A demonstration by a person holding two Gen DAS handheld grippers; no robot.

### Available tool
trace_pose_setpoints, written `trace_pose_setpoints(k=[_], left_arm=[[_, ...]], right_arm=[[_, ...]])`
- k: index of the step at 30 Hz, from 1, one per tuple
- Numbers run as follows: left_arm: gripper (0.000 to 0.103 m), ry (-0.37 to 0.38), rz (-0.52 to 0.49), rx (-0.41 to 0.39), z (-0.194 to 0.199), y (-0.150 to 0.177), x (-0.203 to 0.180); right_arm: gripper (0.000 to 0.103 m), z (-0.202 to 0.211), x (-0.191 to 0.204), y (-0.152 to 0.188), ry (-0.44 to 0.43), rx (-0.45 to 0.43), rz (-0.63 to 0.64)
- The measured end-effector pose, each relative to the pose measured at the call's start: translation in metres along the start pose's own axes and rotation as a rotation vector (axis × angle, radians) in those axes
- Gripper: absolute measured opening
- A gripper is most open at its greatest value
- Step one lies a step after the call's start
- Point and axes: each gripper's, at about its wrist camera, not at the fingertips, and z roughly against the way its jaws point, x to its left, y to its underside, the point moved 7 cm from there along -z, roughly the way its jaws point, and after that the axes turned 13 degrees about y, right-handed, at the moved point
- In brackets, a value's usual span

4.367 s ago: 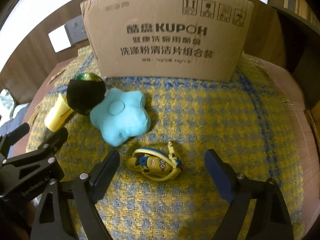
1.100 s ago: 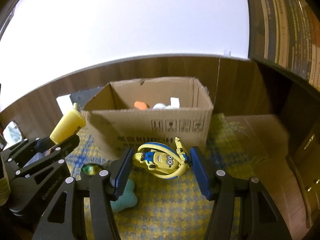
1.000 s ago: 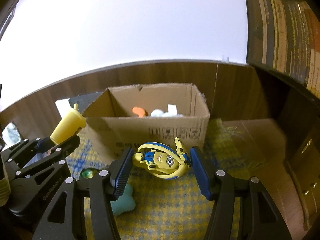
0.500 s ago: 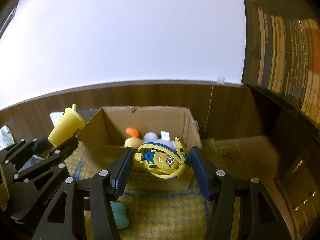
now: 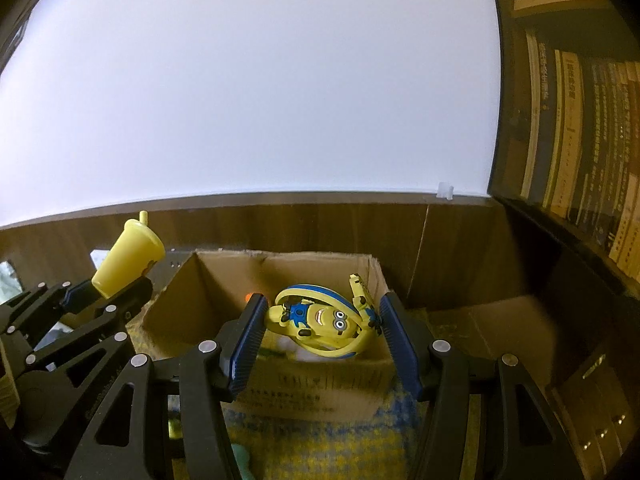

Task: Organize objects
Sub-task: 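Lift the cup and keychain with both tools and carry them over the box, then open both tools to drop the cup and keychain into the box, then move both tools back toward the black ball and teal star cushion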

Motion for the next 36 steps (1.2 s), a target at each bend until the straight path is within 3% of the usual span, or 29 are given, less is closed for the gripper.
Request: trace_pose_setpoints(k=[11, 25, 27, 28, 29, 34, 36], left_arm=[[0.033, 0.020, 0.024, 0.048, -0.035, -0.013, 0.007], [0.033, 0.033, 0.039, 0.095, -0.059, -0.013, 0.012], [0.049, 0.024, 0.043, 0.093, -0.058, -0.013, 0.013], [0.054, 0.017, 0.044, 0.088, -0.056, -0.014, 0.014], [0.062, 0.007, 0.042, 0.080, -0.054, -0.015, 0.015], [0.068, -0.013, 0.036, 0.064, -0.045, -0.017, 0.016], [0.080, -0.027, 0.037, 0.054, -0.041, -0.018, 0.018]], right_arm=[[0.058, -0.020, 0.001, -0.026, 0.026, -0.016, 0.014], [0.061, -0.047, 0.004, -0.032, 0.038, 0.029, 0.039], [0.079, -0.046, 0.003, -0.033, 0.042, 0.026, 0.033], [0.082, -0.046, 0.002, -0.033, 0.043, 0.023, 0.029], [0.083, -0.045, 0.001, -0.033, 0.046, 0.021, 0.027], [0.086, -0.043, -0.002, -0.033, 0.051, 0.029, 0.013], [0.088, -0.041, -0.003, -0.034, 0.054, 0.027, 0.011]])
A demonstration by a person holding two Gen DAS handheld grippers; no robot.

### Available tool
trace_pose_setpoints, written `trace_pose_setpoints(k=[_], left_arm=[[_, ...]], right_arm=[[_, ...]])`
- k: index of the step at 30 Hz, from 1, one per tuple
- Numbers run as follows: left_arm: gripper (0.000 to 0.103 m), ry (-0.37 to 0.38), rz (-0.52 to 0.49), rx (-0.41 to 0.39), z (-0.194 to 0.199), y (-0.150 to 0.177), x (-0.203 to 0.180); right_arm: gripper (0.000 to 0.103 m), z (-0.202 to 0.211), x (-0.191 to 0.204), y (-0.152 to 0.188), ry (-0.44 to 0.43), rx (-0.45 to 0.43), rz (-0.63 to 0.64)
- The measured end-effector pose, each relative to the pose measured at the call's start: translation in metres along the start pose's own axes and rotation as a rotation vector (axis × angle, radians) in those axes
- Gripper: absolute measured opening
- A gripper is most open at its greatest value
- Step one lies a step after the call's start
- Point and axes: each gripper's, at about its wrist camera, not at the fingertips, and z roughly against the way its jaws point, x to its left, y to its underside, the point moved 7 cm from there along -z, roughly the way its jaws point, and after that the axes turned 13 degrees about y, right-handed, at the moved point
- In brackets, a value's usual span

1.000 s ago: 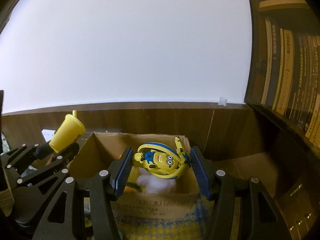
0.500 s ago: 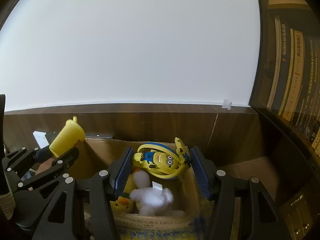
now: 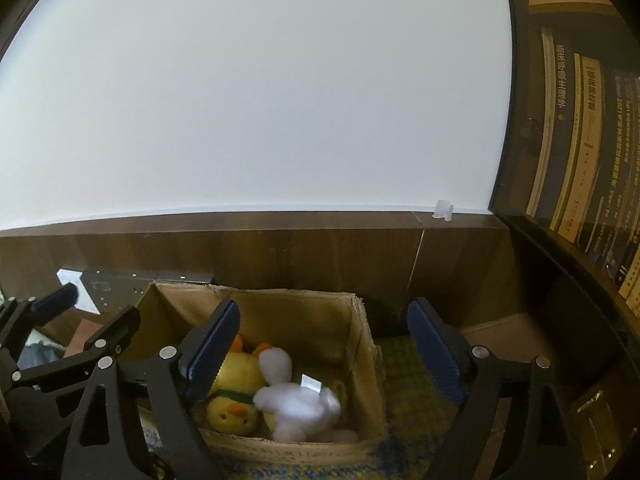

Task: Organize objects
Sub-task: 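Move both tools back toward the black ball and teal star cushion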

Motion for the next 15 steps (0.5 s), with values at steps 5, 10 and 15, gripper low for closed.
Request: trace_pose_setpoints(k=[5, 10, 15], left_arm=[[0.087, -0.029, -0.006, -0.025, 0.011, 0.001, 0.003], [0.094, -0.053, -0.008, -0.034, 0.019, 0.007, 0.008], [0.099, -0.117, 0.010, -0.040, 0.023, 0.015, 0.022]], right_arm=[[0.095, 0.003, -0.006, 0.000, 0.006, -0.008, -0.015], [0.099, 0.009, -0.008, 0.002, 0.004, -0.012, -0.026], [0.102, 0.014, -0.011, 0.004, 0.024, -0.019, -0.044]])
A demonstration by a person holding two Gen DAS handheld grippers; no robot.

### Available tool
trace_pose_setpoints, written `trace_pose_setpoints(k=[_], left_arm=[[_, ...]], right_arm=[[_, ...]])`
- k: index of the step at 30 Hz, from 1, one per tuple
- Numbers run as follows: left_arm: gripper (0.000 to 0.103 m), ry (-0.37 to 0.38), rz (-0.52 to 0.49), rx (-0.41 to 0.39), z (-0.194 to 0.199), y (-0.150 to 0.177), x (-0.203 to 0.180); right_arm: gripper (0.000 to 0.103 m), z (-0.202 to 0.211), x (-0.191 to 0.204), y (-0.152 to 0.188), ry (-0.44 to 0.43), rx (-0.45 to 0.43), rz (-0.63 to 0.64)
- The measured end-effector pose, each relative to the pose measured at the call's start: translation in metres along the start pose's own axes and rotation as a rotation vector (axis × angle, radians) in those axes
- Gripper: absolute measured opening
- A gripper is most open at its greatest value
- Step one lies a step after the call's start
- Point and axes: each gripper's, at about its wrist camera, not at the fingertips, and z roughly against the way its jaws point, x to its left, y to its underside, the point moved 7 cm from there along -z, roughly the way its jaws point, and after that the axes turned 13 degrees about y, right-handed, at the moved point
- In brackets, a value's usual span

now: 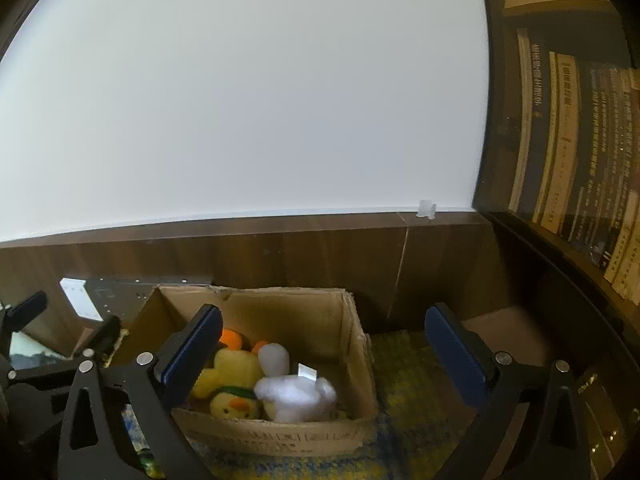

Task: Organize objects
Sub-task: 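Move both tools back toward the black ball and teal star cushion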

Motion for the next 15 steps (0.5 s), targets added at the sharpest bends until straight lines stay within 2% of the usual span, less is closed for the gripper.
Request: trace_pose_setpoints(k=[4, 15], left_arm=[[0.102, -0.015, 0.029, -0.007, 0.004, 0.006, 0.013], [0.103, -0.022, 0.050, 0.002, 0.017, 0.036, 0.023]], right_arm=[[0.102, 0.002, 0.002, 0.009, -0.004, 0.017, -0.010], [0.102, 0.016, 0.012, 0.032, -0.014, 0.015, 0.011]])
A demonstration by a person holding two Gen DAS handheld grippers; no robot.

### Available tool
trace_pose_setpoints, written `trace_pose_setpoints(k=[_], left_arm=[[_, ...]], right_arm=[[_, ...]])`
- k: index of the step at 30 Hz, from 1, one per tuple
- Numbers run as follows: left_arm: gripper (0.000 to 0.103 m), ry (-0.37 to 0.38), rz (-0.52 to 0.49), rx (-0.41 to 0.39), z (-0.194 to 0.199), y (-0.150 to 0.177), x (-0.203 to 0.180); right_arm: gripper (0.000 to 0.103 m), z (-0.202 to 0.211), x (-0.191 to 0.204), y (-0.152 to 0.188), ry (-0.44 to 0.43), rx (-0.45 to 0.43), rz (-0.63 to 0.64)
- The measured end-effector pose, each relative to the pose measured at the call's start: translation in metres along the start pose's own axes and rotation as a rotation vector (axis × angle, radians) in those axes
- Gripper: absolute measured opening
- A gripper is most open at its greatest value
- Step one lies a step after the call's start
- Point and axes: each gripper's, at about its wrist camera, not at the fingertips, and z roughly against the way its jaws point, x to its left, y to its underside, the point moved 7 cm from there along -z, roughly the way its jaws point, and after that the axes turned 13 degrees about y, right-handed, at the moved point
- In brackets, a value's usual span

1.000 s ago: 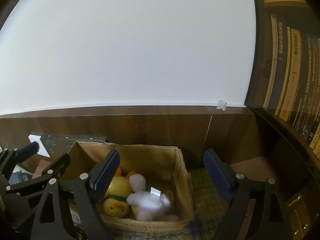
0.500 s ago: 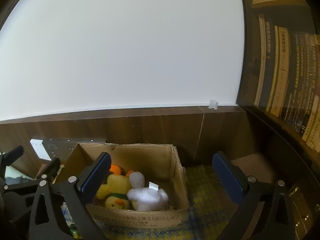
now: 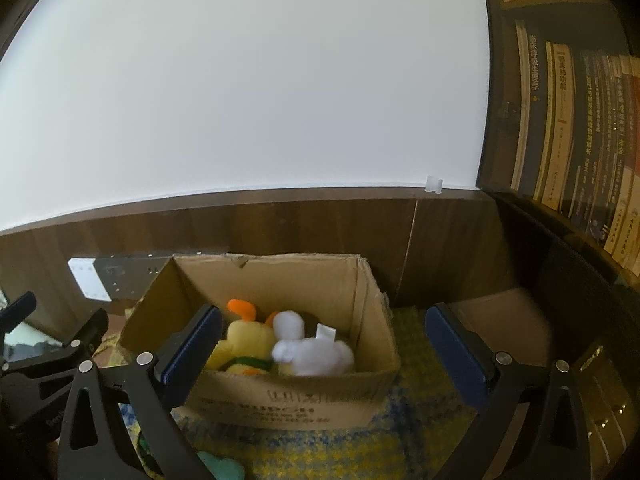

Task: Organize objects
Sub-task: 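Move both tools back toward the black ball and teal star cushion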

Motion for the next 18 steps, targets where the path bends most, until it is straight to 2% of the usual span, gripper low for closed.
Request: trace_pose_setpoints(k=[18], left_arm=[[0.103, 0.011, 0.006, 0.059, -0.002, 0.035, -0.002]], right_arm=[[0.102, 0.001, -0.001, 0.037, -0.011, 0.046, 0.000]])
